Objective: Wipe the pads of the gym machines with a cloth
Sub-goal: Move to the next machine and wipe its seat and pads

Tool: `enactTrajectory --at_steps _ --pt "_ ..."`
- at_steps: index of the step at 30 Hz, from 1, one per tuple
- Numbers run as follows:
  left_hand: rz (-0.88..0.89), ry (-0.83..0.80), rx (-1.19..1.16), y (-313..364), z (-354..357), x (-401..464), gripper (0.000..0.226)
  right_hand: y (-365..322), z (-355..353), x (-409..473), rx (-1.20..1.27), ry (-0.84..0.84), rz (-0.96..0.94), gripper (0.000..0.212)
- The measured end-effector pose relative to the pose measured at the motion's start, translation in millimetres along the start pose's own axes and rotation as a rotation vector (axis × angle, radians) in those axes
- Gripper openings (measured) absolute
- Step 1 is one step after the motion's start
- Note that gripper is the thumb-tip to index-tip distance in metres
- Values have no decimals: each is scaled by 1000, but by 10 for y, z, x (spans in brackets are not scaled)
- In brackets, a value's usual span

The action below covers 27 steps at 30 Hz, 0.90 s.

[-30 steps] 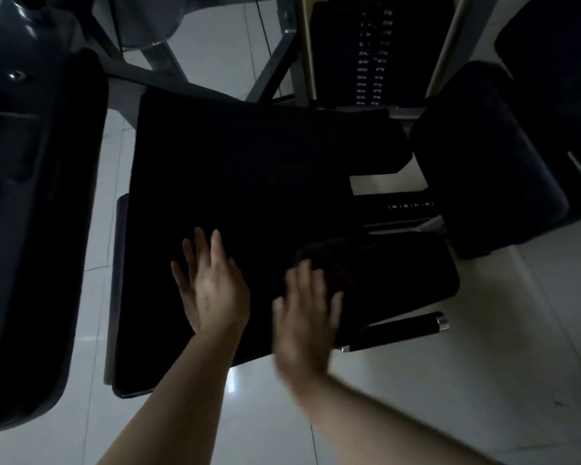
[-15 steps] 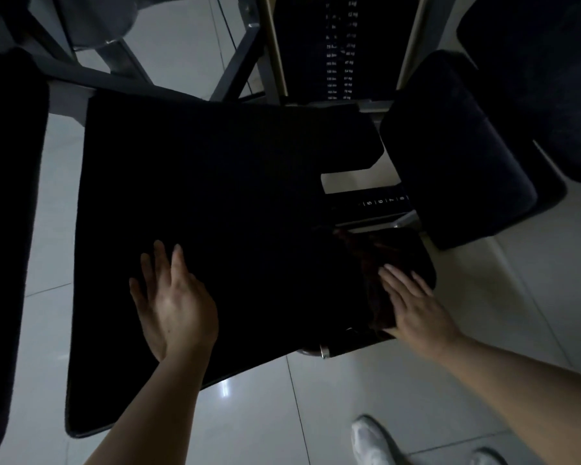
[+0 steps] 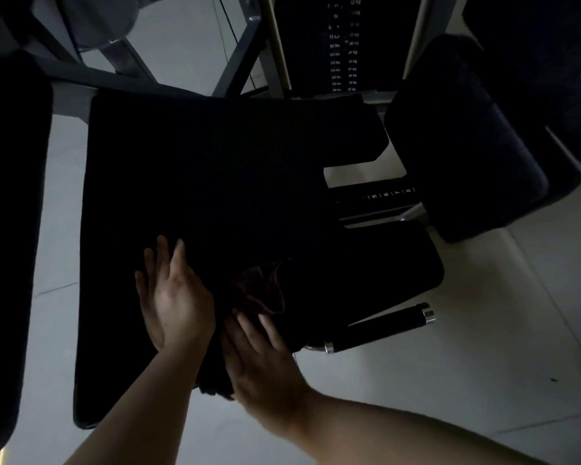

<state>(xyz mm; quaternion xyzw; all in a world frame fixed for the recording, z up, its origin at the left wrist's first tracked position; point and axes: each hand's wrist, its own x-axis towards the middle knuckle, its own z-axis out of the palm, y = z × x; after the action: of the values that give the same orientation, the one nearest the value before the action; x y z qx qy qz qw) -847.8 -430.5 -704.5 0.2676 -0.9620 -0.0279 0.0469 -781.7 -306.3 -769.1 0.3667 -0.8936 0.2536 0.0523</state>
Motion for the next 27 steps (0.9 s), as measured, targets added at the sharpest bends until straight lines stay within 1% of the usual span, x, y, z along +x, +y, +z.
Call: enactTrajectory --at_steps 2,3,5,10,14,18,19,22,23,25,27 --pt "20 5 10 -17 1 -8 49 201 -58 -42 -18 -22 -97 47" --pt "27 1 21 -19 6 -18 49 348 -78 -92 -52 -35 -133 44" --pt "31 -7 41 -24 12 -18 50 646 -127 -182 -138 -70 -144 48" --pt "31 17 32 -38 45 -30 49 1341 -383 -465 -206 -143 3 63" --pt "22 39 1 -38 75 -62 48 1825 -546 -642 -228 -180 108 64" --pt "-3 3 28 -14 90 -100 52 2168 -655 -768 -197 -255 279 69" --pt "-11 -5 33 1 90 -104 54 2223 -676 -756 -170 -239 349 71" --pt "-5 -20 62 2 84 -91 54 2337 -699 -593 -20 -62 704 81" --pt "1 -24 65 3 82 -80 54 2357 -695 -522 11 -39 796 85" --pt "4 -34 62 9 84 -67 54 2333 -640 -427 6 -47 894 89" --pt "3 -41 52 31 83 -55 56 2242 -580 -379 -32 -22 960 87"
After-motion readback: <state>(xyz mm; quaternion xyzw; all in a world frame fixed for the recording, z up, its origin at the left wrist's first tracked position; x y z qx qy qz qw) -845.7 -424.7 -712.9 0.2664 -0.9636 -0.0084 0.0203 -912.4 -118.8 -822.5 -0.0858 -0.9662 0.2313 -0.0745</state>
